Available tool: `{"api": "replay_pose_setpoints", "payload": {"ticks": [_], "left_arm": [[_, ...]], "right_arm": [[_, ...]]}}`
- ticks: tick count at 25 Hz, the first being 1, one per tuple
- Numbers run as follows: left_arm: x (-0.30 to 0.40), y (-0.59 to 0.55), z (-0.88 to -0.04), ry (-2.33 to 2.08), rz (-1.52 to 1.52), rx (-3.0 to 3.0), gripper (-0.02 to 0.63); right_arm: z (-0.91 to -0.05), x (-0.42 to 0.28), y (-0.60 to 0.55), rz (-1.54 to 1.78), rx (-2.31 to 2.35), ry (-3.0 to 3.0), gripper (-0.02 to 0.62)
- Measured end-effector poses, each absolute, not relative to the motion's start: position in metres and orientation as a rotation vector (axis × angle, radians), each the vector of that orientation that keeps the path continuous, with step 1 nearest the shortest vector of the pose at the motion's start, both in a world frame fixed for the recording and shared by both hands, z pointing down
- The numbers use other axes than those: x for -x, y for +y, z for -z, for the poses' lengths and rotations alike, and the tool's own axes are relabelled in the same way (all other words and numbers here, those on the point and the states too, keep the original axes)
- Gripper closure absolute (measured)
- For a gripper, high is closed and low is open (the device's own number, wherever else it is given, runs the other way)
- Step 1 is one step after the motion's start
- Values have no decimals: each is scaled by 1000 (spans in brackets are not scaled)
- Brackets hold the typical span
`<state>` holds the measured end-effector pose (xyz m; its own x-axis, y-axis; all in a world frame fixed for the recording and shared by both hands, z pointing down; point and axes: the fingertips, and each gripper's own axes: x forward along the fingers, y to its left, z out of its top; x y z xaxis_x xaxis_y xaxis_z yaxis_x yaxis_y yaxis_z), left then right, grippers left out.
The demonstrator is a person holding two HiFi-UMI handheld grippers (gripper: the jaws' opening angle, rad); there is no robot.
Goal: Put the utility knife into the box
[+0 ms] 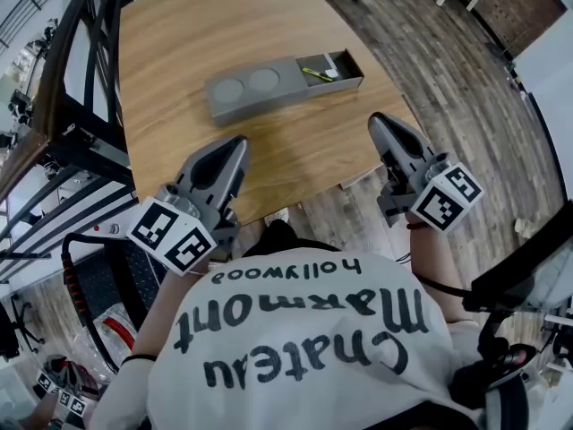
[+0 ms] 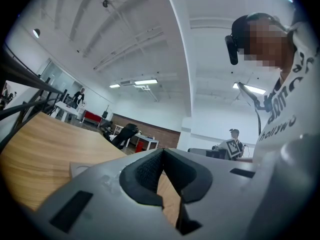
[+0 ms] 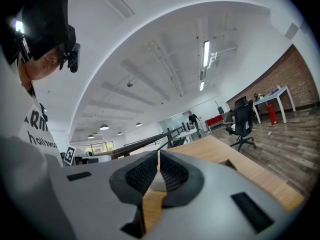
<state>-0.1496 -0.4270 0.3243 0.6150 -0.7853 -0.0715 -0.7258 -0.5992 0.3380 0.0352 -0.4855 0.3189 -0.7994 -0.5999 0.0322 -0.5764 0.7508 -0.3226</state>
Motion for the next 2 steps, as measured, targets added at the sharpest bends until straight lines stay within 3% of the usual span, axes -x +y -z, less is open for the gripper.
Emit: {"api": "replay_pose_setpoints", "payload": {"ticks": [2], "left_arm": [[151, -428, -326, -1232, 314, -2560, 600]], "right_arm": [[-322, -34, -486, 494, 963, 2878, 574]]}}
